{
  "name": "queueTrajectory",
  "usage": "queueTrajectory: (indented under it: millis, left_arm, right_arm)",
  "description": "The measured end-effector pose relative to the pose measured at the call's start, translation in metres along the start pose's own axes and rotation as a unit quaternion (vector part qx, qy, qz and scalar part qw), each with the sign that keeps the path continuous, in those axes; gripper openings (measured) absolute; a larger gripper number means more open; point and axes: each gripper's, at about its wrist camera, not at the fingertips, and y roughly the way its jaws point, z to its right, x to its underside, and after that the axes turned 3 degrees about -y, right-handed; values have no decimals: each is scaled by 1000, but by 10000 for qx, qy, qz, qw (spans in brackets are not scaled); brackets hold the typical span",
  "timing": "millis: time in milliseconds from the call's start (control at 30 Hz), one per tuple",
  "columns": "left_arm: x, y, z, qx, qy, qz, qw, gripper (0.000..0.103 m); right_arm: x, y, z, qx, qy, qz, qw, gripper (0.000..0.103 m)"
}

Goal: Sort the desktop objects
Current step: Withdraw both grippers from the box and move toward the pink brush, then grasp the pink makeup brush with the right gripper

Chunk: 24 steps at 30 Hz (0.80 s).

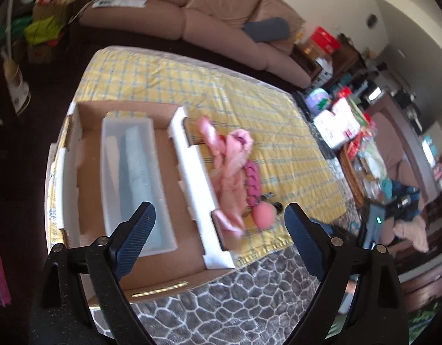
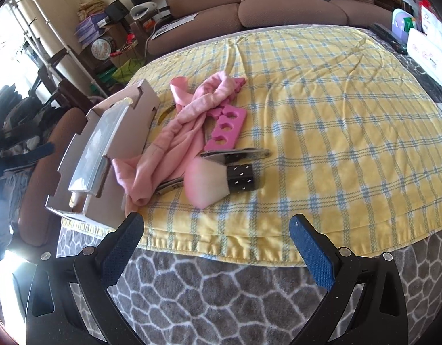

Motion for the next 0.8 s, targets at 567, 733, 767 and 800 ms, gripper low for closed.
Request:
queueTrajectory:
  millis: [567,733,767,800]
  left_arm:
    - [-12,64,80,-63,574,-427,9974,91]
    - [-15,78,83,-176,629,-511,9966,91]
    - [-15,83,85,-201,654,-541,9962,91]
    - [-15,88,87,-246,712,-585,9954,91]
  right_arm:
    - [-27,69,-21,688,-1276,-249,9891,92]
    - [-26,70,-13,788,-1203,-333,9890,63]
    - [-27,63,-8,709,-1090,-283,9911,63]
    - [-28,57,-4,671,-983,-228,9926,63]
